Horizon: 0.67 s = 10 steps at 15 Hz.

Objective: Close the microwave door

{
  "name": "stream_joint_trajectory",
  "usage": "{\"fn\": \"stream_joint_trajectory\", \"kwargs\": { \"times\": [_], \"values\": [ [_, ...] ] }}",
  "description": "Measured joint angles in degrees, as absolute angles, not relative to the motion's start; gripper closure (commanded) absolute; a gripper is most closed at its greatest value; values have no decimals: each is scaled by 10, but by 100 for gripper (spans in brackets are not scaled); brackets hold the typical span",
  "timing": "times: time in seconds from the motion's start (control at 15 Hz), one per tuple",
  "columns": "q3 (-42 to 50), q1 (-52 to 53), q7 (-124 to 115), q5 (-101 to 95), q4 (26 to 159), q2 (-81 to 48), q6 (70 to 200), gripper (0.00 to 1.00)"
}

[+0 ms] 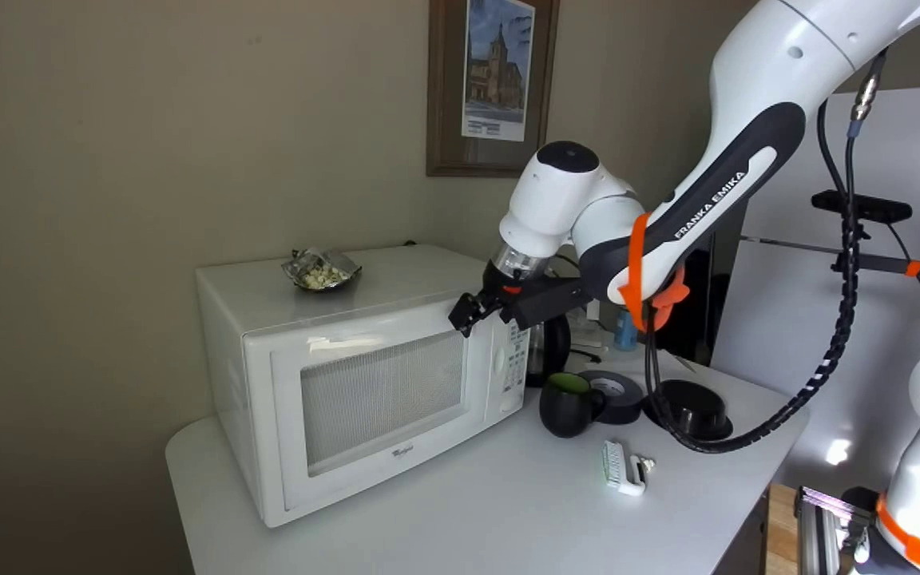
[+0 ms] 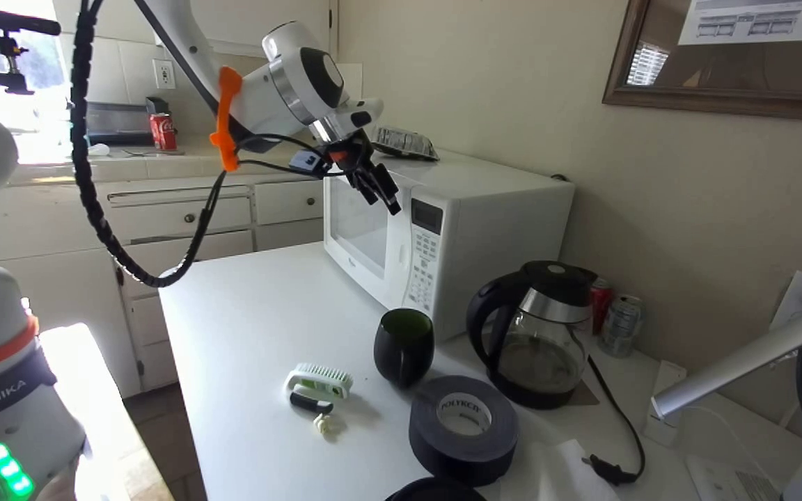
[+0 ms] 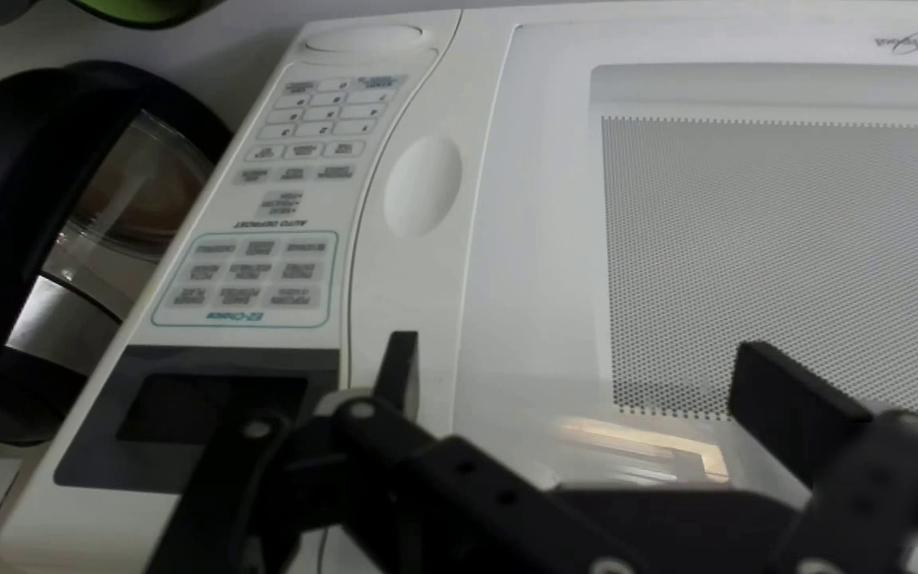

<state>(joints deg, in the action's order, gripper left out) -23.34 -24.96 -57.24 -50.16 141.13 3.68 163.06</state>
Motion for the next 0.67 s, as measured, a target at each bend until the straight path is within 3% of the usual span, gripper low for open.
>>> {"fn": "stream_joint_trajectory", "kwargs": {
  "times": [0.13,0.67],
  "values": [
    [-235,-238,-519,-437,1412,48,1581,0],
    [-102,-64,-263,-246,1414,115,1394,0]
  ]
}}
